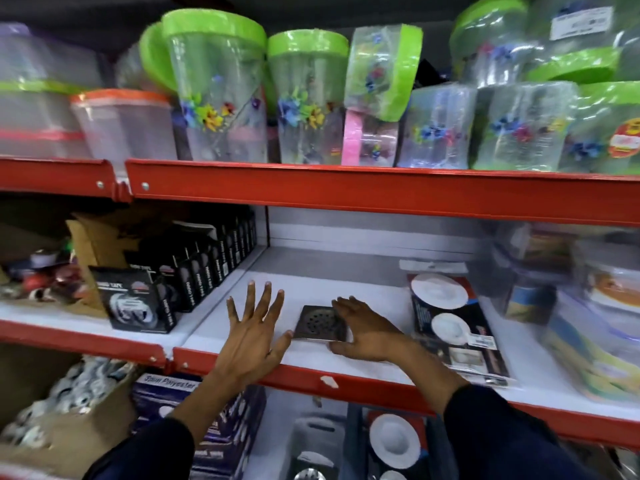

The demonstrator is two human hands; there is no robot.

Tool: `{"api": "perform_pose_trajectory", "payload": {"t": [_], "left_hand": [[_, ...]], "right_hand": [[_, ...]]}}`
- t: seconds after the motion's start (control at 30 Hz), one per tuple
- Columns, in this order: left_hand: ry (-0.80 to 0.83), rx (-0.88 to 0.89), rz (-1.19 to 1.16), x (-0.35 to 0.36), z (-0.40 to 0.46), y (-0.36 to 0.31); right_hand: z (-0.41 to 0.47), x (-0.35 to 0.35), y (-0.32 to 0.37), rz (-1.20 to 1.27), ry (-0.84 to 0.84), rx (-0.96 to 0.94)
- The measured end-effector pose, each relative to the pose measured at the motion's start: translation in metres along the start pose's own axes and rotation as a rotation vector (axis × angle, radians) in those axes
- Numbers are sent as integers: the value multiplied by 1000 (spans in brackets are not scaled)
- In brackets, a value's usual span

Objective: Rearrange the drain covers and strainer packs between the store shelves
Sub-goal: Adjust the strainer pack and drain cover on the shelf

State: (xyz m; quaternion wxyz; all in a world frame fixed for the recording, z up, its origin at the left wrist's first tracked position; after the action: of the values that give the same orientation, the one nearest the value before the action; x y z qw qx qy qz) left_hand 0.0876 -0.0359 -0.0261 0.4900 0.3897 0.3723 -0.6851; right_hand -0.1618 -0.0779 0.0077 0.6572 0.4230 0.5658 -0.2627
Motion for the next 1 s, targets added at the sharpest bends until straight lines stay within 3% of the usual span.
{"api": "perform_pose_trajectory", "payload": {"t": [0.13, 0.27, 0.43, 0.67, 1.0], "left_hand": [[60, -25, -71, 7, 2, 10], [88, -41, -105, 9, 5, 13], [66, -34, -135, 11, 4, 16], [52, -48, -80, 11, 3, 15], [51, -42, -84, 8, 4, 13]], "right_hand": [[34, -5, 2, 34, 123, 42], [46, -4, 2, -16, 104, 34], [32, -9, 4, -19, -60, -10], [-51, 2, 22, -84, -470, -131], [-124, 80, 24, -180, -535, -297]]}}
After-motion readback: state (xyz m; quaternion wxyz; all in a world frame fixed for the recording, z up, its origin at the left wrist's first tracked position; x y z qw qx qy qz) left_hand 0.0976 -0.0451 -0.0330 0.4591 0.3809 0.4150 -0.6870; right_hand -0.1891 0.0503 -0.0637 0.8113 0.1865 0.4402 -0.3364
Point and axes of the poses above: each hand's wrist, its own z-axis towards the middle knuckle, its own x-axis out of the palm, y = z × x, the point moved 1 cm from there along z, towards the middle knuckle
